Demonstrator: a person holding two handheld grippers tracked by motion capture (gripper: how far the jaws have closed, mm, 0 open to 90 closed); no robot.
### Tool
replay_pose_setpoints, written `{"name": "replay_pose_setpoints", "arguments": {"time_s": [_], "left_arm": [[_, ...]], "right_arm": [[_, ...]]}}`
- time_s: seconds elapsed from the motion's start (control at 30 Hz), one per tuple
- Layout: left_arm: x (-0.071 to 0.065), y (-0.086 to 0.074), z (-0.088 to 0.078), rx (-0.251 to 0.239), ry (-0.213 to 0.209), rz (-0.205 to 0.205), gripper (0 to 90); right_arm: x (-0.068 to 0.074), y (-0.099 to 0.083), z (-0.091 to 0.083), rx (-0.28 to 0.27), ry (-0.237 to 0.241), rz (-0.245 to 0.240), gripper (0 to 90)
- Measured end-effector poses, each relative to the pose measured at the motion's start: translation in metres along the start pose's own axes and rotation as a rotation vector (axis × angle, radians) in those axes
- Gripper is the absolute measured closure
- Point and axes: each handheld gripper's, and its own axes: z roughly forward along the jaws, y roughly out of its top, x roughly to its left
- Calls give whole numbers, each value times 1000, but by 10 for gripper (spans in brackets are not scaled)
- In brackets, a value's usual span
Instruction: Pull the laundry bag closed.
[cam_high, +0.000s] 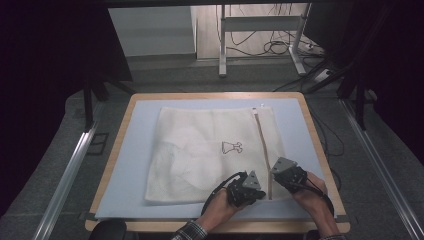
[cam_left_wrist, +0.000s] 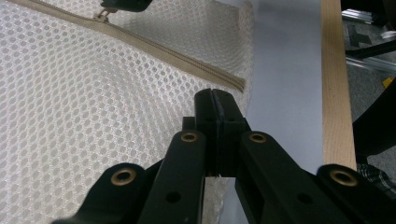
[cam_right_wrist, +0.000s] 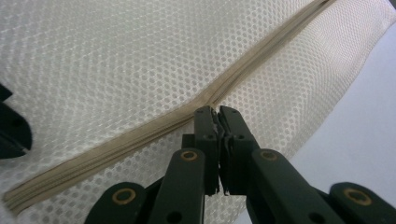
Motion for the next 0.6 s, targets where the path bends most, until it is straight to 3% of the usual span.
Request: {"name": "replay_pose_setpoints", "arguments": {"time_s": [0.3,0.6], "left_arm": [[0,0,0,1,4,6,897],[0,0,0,2,2,5,897]], "right_arm": [[-7,2,7,19,-18,-14,858],[-14,5,14,27,-26,1,859]]}}
